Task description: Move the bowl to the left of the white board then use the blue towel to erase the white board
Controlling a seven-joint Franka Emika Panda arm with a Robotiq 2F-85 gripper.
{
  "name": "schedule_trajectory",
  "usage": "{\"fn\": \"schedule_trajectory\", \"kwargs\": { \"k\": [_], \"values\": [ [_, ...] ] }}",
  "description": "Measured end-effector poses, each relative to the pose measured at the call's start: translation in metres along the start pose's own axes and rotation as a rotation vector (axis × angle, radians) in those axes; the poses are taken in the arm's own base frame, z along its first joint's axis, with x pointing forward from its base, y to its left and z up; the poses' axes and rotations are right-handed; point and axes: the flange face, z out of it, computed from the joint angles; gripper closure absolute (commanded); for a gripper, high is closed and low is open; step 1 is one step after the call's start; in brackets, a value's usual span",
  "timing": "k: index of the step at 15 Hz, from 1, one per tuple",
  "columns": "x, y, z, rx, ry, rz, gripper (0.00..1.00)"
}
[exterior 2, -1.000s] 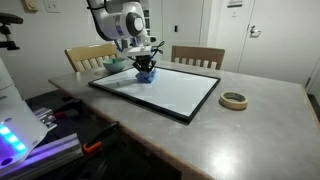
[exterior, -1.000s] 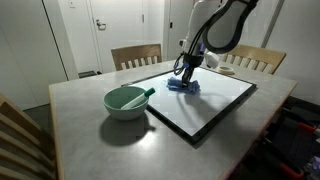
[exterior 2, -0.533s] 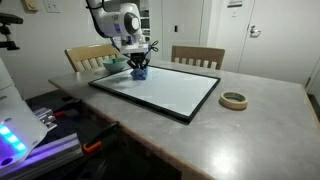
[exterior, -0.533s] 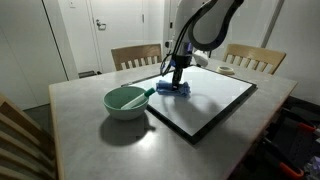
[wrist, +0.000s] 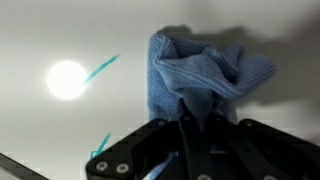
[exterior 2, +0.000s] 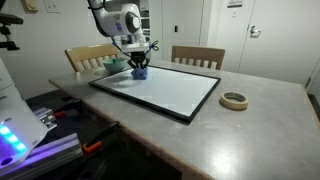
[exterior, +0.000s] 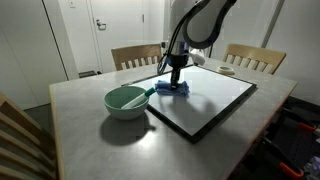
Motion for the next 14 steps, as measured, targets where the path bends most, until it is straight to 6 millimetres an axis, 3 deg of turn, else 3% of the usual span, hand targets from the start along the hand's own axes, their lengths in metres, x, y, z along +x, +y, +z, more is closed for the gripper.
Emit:
{"fn": "schedule_trajectory", "kwargs": {
  "k": [6, 11, 14],
  "values": [
    [-0.025, 0.040, 0.004, -0.054, -0.032, 0.120, 0.98],
    [-0.063, 0.079, 0.008, -0.141, -0.073, 0.210, 0.98],
    [-0.083, 0.093, 0.009, -0.177, -0.082, 0.254, 0.98]
  ]
}}
